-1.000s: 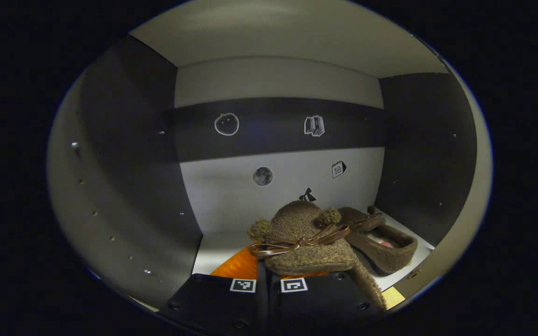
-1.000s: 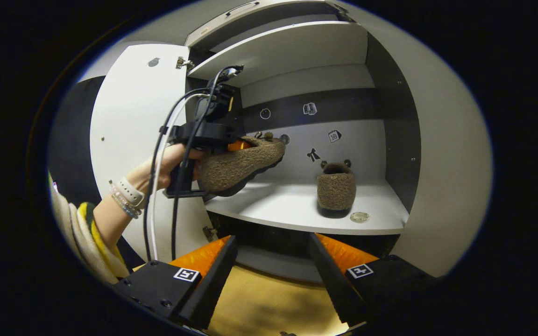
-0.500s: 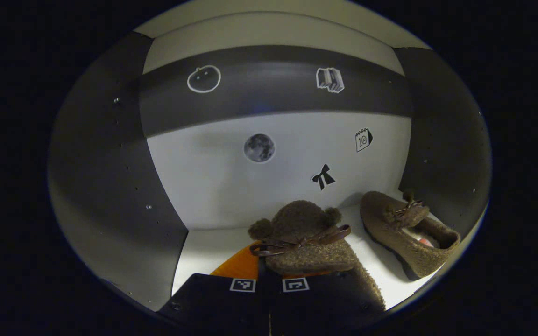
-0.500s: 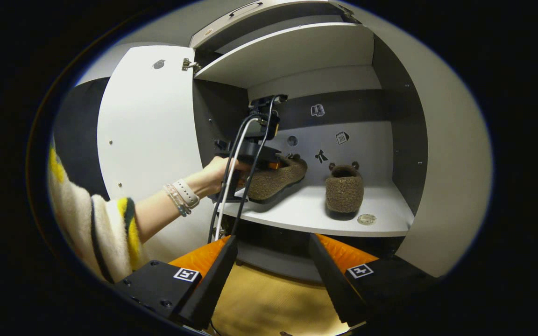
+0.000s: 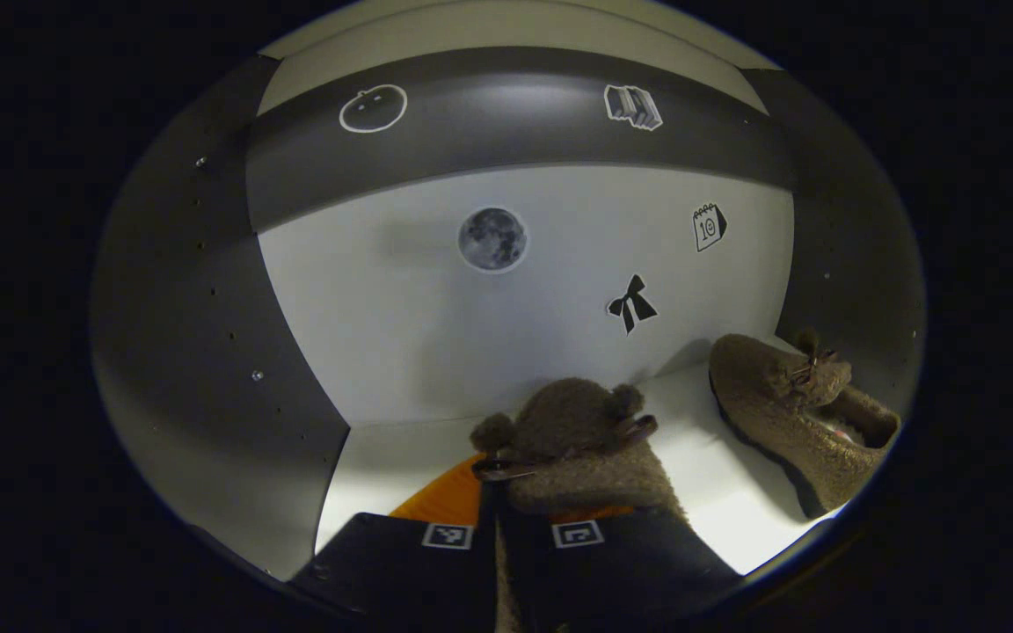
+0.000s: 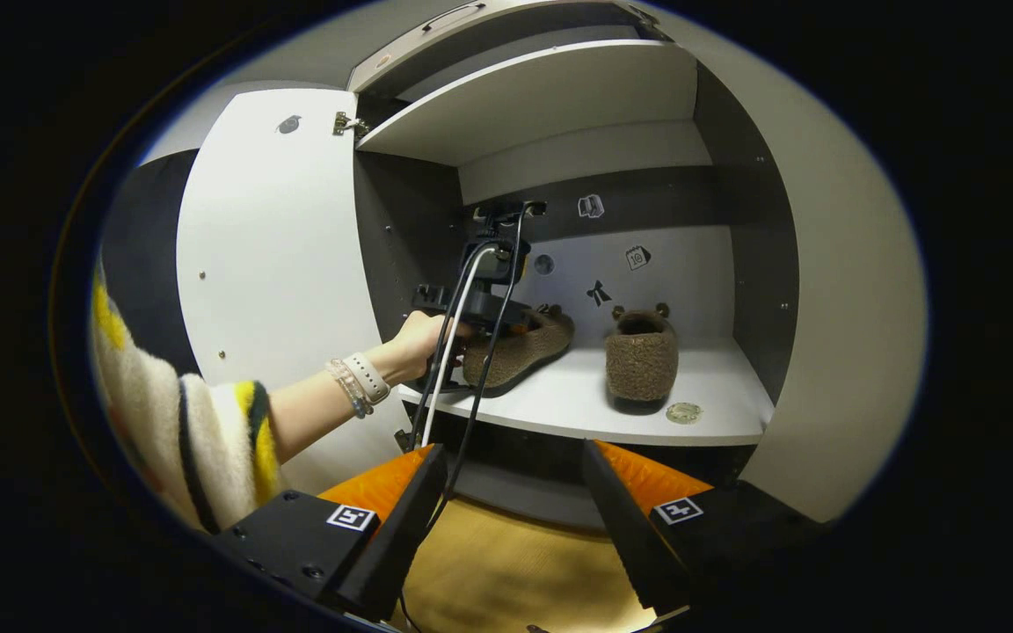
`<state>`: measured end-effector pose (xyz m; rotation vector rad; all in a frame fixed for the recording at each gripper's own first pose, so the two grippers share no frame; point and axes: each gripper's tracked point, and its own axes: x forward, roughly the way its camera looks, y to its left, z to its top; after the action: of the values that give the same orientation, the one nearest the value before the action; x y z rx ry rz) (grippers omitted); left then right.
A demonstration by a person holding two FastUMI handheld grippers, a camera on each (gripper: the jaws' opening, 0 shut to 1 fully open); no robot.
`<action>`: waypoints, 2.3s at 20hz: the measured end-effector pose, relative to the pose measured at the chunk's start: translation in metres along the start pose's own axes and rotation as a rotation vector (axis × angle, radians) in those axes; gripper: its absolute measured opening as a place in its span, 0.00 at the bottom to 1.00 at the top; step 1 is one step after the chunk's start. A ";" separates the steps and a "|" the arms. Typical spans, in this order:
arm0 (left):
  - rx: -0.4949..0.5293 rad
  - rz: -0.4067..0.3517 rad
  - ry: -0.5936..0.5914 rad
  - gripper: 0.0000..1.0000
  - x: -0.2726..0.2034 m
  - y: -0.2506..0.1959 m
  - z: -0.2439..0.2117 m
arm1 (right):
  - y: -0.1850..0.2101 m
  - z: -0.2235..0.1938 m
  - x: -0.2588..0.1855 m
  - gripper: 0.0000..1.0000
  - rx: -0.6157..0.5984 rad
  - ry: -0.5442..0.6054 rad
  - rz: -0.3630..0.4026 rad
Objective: Grab one shoe with the right hand and put it into the shoe cabinet, grab the other shoe with the left hand and put it into the shoe cabinet; then close the right door with the right hand and the left door with the left hand.
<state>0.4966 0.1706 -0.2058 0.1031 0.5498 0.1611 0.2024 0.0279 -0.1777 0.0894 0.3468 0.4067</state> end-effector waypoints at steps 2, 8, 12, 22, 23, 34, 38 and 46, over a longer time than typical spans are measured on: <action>0.011 0.020 -0.028 0.39 -0.006 0.008 0.005 | -0.001 0.001 0.001 0.99 0.004 0.002 -0.001; 0.051 0.042 -0.075 0.96 -0.048 0.024 0.011 | 0.012 0.004 0.000 0.99 -0.009 -0.006 0.026; 0.061 0.017 -0.144 0.97 -0.094 0.014 0.018 | 0.025 0.004 -0.008 0.99 -0.039 -0.019 0.036; -0.003 -0.128 -0.418 0.99 -0.337 -0.028 0.011 | 0.048 0.016 -0.081 0.99 -0.121 -0.114 -0.107; 0.002 -0.135 -0.430 1.00 -0.365 -0.030 0.002 | 0.054 0.021 -0.094 0.99 -0.125 -0.136 -0.121; -0.108 -0.356 -0.529 0.97 -0.568 -0.039 -0.074 | 0.034 0.056 -0.247 0.94 -0.096 -0.267 -0.383; -0.082 -0.330 -0.522 0.98 -0.596 -0.031 -0.085 | -0.035 0.072 -0.296 0.98 -0.144 -0.299 -0.539; -0.119 -0.200 -0.477 0.98 -0.594 -0.022 -0.090 | -0.140 0.098 -0.285 0.98 -0.134 -0.296 -0.551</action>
<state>-0.0476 0.0470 0.0186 -0.0308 0.0726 -0.0283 0.0435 -0.2160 -0.0185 -0.0778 0.0425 -0.1305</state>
